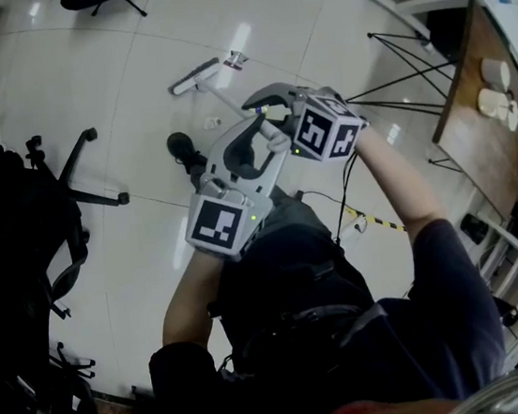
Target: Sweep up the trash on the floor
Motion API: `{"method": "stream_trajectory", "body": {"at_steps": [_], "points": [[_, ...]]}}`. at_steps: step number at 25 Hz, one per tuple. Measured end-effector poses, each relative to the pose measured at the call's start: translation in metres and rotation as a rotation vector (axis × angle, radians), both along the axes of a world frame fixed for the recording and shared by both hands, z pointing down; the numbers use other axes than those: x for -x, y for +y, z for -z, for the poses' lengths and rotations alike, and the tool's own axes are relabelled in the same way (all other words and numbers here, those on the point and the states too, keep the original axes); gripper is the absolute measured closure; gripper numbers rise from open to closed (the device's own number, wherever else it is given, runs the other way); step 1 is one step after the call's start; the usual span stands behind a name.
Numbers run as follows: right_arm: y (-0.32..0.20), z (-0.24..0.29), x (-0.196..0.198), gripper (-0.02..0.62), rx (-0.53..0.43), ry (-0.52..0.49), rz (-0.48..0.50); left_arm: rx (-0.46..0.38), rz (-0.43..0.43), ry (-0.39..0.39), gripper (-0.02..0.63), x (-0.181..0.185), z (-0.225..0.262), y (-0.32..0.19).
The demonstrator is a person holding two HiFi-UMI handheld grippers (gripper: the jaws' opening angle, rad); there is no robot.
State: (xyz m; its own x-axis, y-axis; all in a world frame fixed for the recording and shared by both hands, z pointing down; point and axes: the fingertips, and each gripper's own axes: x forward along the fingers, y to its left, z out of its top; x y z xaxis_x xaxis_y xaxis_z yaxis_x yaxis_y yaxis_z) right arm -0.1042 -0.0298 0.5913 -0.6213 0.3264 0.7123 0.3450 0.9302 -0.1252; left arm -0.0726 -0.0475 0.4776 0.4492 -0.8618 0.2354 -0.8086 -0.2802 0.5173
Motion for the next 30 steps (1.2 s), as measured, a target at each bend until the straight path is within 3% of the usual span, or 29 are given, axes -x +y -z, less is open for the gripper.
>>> {"method": "stream_trajectory", "body": {"at_steps": [10, 15, 22, 25, 30], "points": [[0.003, 0.005, -0.01, 0.488, 0.004, -0.004, -0.045, -0.009, -0.058, -0.027, 0.46, -0.008, 0.005, 0.003], [-0.001, 0.008, 0.005, 0.489, -0.02, -0.025, -0.073, -0.032, -0.062, -0.059, 0.46, 0.008, 0.009, 0.0], [-0.024, 0.021, 0.065, 0.499, -0.082, -0.117, -0.19, -0.071, -0.022, -0.062, 0.463, 0.075, 0.024, -0.025], [-0.038, 0.036, 0.097, 0.5, -0.087, -0.155, -0.259, -0.116, -0.046, -0.074, 0.467, 0.11, 0.04, -0.04], [-0.049, 0.063, 0.134, 0.5, -0.117, -0.177, -0.268, -0.175, -0.092, -0.079, 0.469, 0.145, 0.067, -0.048]]}}
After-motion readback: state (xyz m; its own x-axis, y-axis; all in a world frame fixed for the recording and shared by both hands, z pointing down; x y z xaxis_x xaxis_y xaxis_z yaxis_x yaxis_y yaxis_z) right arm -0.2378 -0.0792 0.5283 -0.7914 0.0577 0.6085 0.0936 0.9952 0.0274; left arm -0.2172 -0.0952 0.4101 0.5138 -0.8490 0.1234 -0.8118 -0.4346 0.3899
